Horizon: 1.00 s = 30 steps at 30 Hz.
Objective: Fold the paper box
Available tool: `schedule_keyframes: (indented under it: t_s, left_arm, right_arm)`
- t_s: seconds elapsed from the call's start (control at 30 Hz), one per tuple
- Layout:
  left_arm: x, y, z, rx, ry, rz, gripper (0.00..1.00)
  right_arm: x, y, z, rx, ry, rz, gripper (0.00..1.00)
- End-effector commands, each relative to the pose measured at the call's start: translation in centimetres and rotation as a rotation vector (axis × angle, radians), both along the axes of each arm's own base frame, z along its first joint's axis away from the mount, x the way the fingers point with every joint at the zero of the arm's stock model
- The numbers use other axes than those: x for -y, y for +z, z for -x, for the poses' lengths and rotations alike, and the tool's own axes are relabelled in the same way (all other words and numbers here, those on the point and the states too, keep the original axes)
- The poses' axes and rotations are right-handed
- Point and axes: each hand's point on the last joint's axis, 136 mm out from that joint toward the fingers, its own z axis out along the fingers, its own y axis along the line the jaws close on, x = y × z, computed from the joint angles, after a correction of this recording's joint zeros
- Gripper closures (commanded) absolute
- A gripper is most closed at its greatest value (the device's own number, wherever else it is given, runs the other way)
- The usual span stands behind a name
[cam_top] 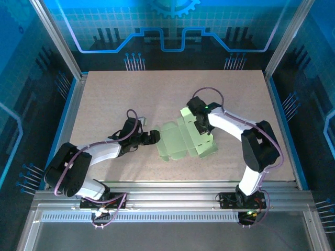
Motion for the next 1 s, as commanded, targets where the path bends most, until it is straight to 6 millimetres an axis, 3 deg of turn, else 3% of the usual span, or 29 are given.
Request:
schedule_keyframes:
  t_s: [0.0, 0.5, 0.63, 0.77, 0.97]
  left_arm:
    - [1.3, 1.5, -1.3, 0.030, -0.006, 0.049, 0.11]
    - [1.0, 1.4, -1.2, 0.039, 0.012, 0.048, 0.08]
    - [0.9, 1.7, -1.0, 0.052, -0.003, 0.033, 0.06]
    - [0.8, 2.7, -1.3, 0.095, -0.014, 0.027, 0.05]
    - [1.0, 5.7, -2.7, 0.201, -0.029, 0.010, 0.03]
  right_arm:
    - [1.1, 1.1, -0.7, 0.070, 0.043, 0.272, 1.00]
    - [-1.0, -1.4, -1.0, 0.096, 0.132, 0.523, 1.00]
    - [-1.6, -1.2, -0.8, 0.094, 0.124, 0.348, 1.00]
    - [-3.2, -0.5, -0.7, 0.095, 0.159, 0.050, 1.00]
    - [-4.0, 1.4, -1.2, 0.128, 0.216, -0.253, 1.00]
